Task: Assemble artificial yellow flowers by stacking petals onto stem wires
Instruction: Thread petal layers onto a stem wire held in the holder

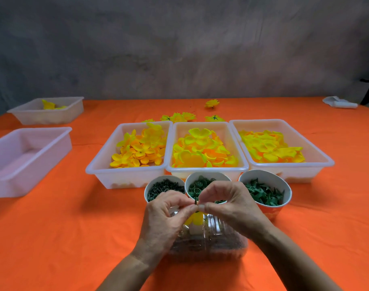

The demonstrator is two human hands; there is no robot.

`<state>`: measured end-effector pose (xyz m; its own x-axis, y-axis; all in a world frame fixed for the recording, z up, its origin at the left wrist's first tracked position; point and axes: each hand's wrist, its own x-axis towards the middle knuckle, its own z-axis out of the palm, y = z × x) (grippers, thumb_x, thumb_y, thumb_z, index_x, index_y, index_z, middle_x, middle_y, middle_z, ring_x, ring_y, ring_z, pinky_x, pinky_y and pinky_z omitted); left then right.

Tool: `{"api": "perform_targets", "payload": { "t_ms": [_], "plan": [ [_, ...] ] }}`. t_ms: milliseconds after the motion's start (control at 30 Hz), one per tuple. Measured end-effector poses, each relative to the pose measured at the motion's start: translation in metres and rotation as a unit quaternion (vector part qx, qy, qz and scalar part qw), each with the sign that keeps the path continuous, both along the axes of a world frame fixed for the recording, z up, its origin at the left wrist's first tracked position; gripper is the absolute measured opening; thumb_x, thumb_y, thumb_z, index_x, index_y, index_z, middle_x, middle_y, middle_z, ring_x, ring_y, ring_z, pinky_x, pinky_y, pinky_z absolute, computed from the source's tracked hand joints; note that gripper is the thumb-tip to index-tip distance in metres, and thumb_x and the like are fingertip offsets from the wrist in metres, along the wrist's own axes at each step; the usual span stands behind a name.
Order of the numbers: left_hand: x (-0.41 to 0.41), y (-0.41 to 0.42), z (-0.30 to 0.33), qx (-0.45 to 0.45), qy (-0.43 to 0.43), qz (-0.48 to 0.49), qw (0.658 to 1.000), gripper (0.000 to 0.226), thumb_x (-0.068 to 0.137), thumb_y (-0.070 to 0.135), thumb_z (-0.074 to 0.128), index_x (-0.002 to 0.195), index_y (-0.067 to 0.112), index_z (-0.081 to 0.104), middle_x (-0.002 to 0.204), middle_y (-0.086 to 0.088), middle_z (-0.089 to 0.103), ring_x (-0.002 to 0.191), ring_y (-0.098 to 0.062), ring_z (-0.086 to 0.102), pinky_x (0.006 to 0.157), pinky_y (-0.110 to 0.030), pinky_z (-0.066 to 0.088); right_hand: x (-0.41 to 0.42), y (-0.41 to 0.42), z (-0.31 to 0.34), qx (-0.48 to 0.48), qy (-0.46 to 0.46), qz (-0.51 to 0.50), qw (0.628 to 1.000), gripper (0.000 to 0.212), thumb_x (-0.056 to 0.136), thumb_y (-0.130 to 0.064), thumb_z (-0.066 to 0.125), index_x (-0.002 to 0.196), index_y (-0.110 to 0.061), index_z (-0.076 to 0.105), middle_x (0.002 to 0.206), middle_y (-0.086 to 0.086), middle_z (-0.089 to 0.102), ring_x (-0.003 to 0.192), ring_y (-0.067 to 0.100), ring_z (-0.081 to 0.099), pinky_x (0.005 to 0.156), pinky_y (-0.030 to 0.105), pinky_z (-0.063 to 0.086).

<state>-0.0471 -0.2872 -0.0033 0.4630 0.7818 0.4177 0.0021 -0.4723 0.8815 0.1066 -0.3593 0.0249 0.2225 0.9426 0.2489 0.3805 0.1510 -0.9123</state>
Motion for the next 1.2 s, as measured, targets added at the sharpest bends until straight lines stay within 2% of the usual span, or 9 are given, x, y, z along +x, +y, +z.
{"api": "perform_targets", "payload": {
  "t_ms": [100,233,333,433,567,733,833,967,1200],
  "plan": [
    [0.001,0.001,-0.001,-0.007,0.002,0.009,1.0,0.012,0.069,0.015,0.08,0.071,0.024,0.073,0.077,0.012,0.068,0.08,-0.012,0.066,0.076,-0.037,0.055,0.012,0.005,0.007,-0.018,0.047,0.024,0.998,0.02,0.074,0.001,0.076,0.068,-0.018,0.073,0.07,0.0,0.072,0.066,0.008,0.065,0.065,0.022,0.053],
    [0.003,0.003,-0.001,-0.009,0.009,0.015,1.0,0.023,0.068,0.005,0.08,0.073,0.026,0.073,0.078,0.011,0.068,0.078,-0.01,0.065,0.073,-0.03,0.054,0.049,0.035,0.026,0.054,0.02,-0.098,0.994,0.023,0.076,-0.002,0.075,0.065,-0.022,0.072,0.071,-0.002,0.073,0.068,0.007,0.064,0.068,0.023,0.05],
    [0.001,0.005,-0.001,0.0,0.01,-0.002,1.0,0.017,0.07,0.013,0.081,0.072,0.028,0.073,0.079,0.009,0.068,0.078,-0.011,0.065,0.072,-0.035,0.057,0.079,0.072,0.036,0.039,-0.08,-0.183,0.979,0.012,0.08,-0.005,0.072,0.078,-0.016,0.073,0.085,0.008,0.073,0.074,0.009,0.063,0.075,0.024,0.047],
    [0.0,0.007,0.0,0.03,0.014,0.0,0.999,0.014,0.066,0.021,0.078,0.071,0.033,0.073,0.08,0.011,0.068,0.078,-0.008,0.065,0.069,-0.03,0.057,0.104,0.109,0.036,-0.032,-0.198,-0.213,0.956,0.015,0.086,-0.016,0.067,0.098,-0.01,0.073,0.106,0.008,0.071,0.099,0.016,0.064,0.084,0.025,0.047],
    [-0.001,0.009,0.0,0.049,0.019,0.001,0.999,0.013,0.063,0.025,0.078,0.069,0.036,0.073,0.08,0.017,0.069,0.078,-0.007,0.065,0.068,-0.024,0.053,0.119,0.154,0.033,-0.079,-0.26,-0.201,0.941,0.029,0.089,-0.024,0.063,0.117,-0.016,0.067,0.13,0.009,0.059,0.134,0.025,0.039,0.102,0.027,0.031],
    [-0.001,0.007,0.004,0.077,0.022,0.008,0.997,0.012,0.061,0.043,0.074,0.069,0.034,0.073,0.078,0.019,0.07,0.079,-0.008,0.065,0.072,-0.026,0.053,0.124,0.202,0.017,-0.196,-0.287,-0.179,0.92,0.043,0.095,-0.038,0.051,0.137,-0.029,0.048,0.14,0.01,0.049,0.135,0.032,0.031,0.106,0.037,0.025],
    [0.0,0.005,0.006,0.086,0.029,0.023,0.996,0.016,0.06,0.045,0.073,0.07,0.033,0.073,0.077,0.021,0.07,0.078,-0.006,0.064,0.076,-0.035,0.053,0.122,0.215,0.011,-0.234,-0.3,-0.179,0.907,0.04,0.096,-0.035,0.049,0.132,-0.02,0.055,0.13,0.012,0.058,0.124,0.032,0.047,0.1,0.036,0.036],
    [0.0,0.003,0.008,0.074,0.027,0.026,0.997,0.013,0.059,0.039,0.076,0.069,0.032,0.073,0.077,0.021,0.07,0.078,-0.006,0.064,0.079,-0.04,0.051,0.117,0.214,0.006,-0.174,-0.242,-0.291,0.909,0.022,0.088,-0.022,0.063,0.106,-0.013,0.072,0.112,0.015,0.068,0.105,0.032,0.061,0.084,0.033,0.047],
    [0.0,0.0,0.008,0.05,0.019,0.021,0.998,0.016,0.062,0.027,0.076,0.076,0.031,0.072,0.081,0.021,0.07,0.08,-0.007,0.064,0.078,-0.035,0.052,0.114,0.185,0.014,-0.044,-0.172,-0.372,0.911,0.019,0.079,-0.007,0.067,0.097,-0.012,0.068,0.099,0.009,0.067,0.094,0.029,0.061,0.07,0.024,0.034]
  ]
}}
